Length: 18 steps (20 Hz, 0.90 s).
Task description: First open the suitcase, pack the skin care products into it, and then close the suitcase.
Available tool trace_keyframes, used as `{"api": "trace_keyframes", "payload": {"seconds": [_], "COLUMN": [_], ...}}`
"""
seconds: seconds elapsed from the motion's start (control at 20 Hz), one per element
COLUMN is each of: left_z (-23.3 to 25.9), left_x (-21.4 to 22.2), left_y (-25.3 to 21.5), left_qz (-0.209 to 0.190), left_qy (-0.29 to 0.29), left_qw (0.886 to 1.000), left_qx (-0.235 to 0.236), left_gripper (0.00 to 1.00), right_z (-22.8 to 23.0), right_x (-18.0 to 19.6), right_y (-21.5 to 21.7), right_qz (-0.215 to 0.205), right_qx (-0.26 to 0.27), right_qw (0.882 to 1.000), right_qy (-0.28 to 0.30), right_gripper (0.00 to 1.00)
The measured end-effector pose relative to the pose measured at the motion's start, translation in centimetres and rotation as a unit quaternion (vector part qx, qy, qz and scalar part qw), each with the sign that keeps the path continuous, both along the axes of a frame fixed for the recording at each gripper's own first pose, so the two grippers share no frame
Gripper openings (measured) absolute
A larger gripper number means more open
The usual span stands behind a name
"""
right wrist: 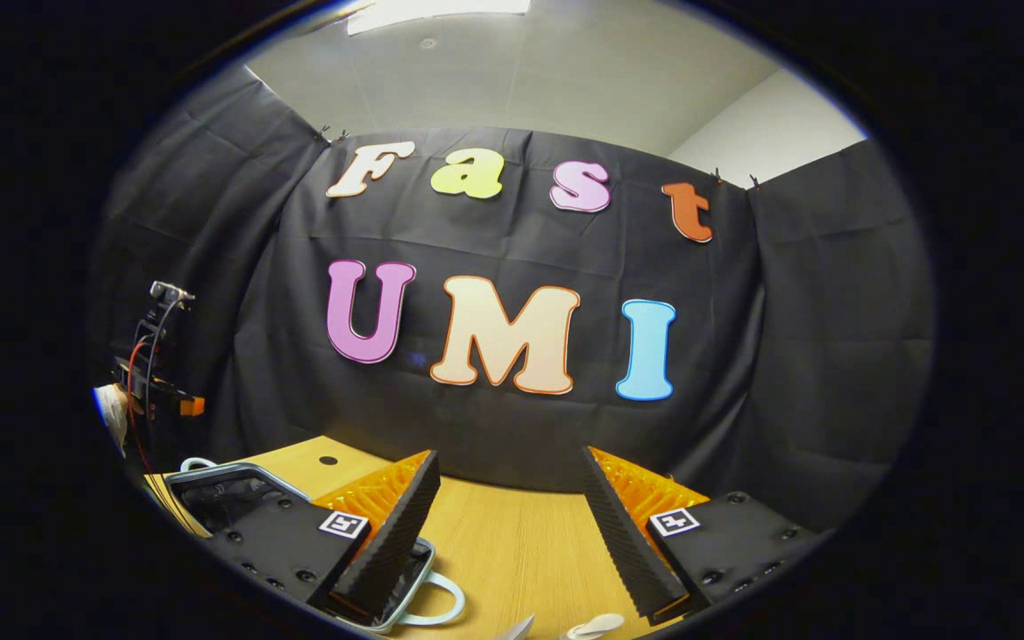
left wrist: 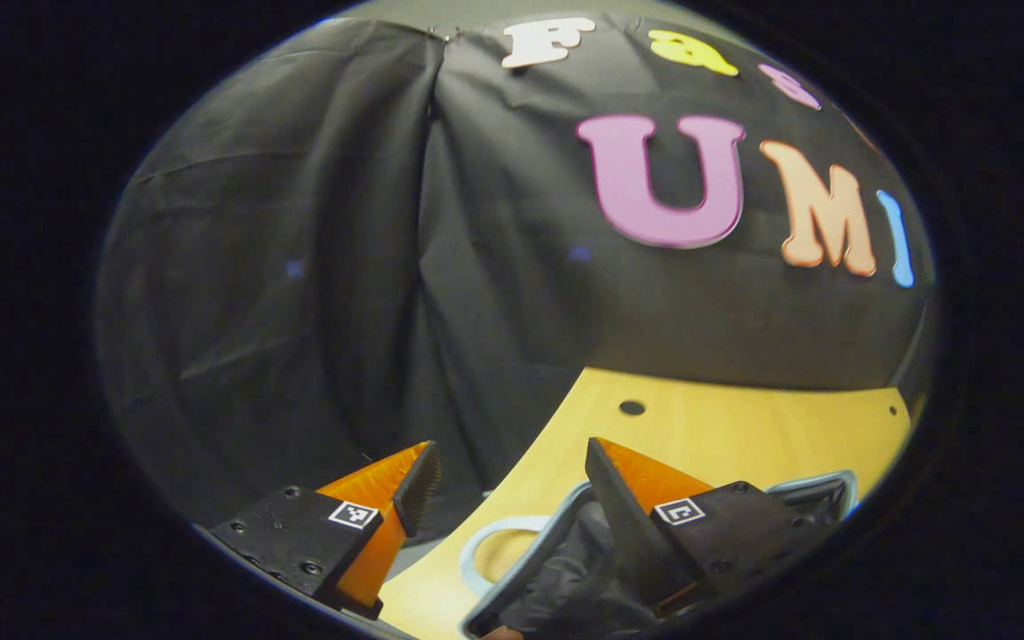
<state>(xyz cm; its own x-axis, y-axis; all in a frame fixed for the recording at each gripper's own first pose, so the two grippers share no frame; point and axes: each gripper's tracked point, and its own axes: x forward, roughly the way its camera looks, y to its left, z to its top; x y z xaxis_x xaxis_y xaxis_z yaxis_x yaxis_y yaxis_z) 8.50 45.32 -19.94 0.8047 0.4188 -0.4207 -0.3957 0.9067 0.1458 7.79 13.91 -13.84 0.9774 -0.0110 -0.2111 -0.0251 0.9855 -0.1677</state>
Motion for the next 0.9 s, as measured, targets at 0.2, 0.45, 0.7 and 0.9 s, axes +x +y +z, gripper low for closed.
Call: {"api": "trace_keyframes", "payload": {"seconds": [0.2, 0.45, 0.7, 0.9], "left_z": [5.6, 8.8, 9.8, 9.3], "left_x": [-0.4, -1.3, -2.0, -2.7], "left_y": [-5.8, -14.3, -22.5, -28.4], "left_qz": [-0.029, -0.072, -0.114, -0.154], "left_qy": [-0.034, -0.072, -0.084, -0.079], "left_qw": [0.999, 0.995, 0.990, 0.985], "left_qx": [0.007, 0.012, -0.004, -0.020], "left_gripper": [0.96, 0.99, 0.99, 0.99], "right_z": [0.7, 2.3, 3.1, 3.0], "right_x": [-0.6, -1.1, -1.8, -2.6], "right_y": [-2.3, -5.6, -9.1, -11.2], "right_qz": [0.011, 0.022, 0.029, 0.033], "right_qx": [0.010, 0.028, 0.035, 0.040], "right_qw": [1.000, 0.999, 0.999, 0.999], "right_qy": [-0.001, -0.015, -0.019, -0.017], "right_gripper": [0.98, 0.98, 1.00, 1.00]}}
